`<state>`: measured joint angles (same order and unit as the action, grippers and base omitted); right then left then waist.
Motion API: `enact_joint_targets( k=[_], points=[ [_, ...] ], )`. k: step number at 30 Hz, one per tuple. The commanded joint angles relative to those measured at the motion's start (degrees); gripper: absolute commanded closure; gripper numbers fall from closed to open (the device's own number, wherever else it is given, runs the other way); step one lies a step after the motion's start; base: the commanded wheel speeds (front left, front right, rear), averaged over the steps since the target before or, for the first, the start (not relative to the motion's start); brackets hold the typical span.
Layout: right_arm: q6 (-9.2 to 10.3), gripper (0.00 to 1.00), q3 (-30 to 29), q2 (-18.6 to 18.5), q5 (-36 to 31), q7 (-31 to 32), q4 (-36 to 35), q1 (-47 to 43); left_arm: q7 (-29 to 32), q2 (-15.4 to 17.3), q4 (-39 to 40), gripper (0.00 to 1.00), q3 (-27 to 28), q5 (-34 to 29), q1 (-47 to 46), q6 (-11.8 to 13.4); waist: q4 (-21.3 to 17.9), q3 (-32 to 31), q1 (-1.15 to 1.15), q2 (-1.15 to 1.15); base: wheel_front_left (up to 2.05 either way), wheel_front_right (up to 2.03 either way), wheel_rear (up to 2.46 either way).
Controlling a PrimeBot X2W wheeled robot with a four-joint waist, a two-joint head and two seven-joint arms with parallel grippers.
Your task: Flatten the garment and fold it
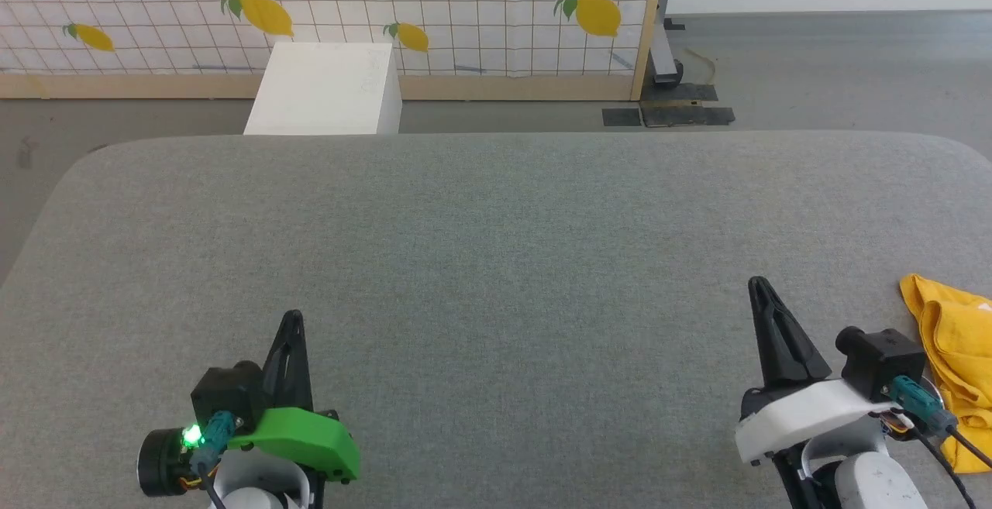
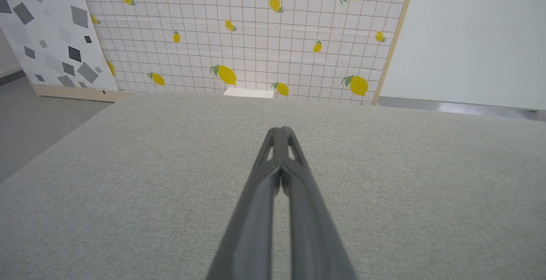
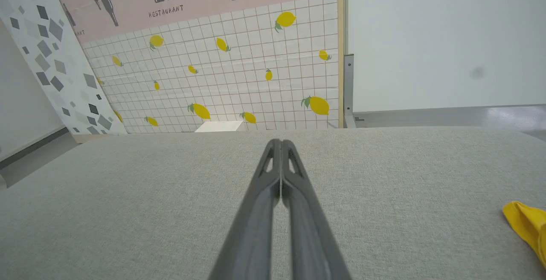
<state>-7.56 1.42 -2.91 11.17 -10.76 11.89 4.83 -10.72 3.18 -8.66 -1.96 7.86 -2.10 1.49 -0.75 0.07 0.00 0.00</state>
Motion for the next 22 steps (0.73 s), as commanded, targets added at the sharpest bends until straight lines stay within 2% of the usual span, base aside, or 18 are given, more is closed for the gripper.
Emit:
enact_joint_targets(
  k=[1, 22],
  points=[
    [0.02, 1.0, -0.1, 0.0, -0.7, 0.3, -0.6, -0.9, 0.2, -0.1, 0.4, 1.0, 0.2, -1.0, 0.6, -0.3, 0.0, 0.0, 0.0, 0.0, 0.0, 0.0, 0.0],
    [0.03, 1.0, -0.4, 0.0, -3.1, 2.7, -3.3, -1.8, 2.7, -0.1, 2.3, 1.0, 0.6, -2.6, 0.9, -0.6, 0.2, 0.0, 0.0, 0.0, 0.0, 0.0, 0.0]
  ],
)
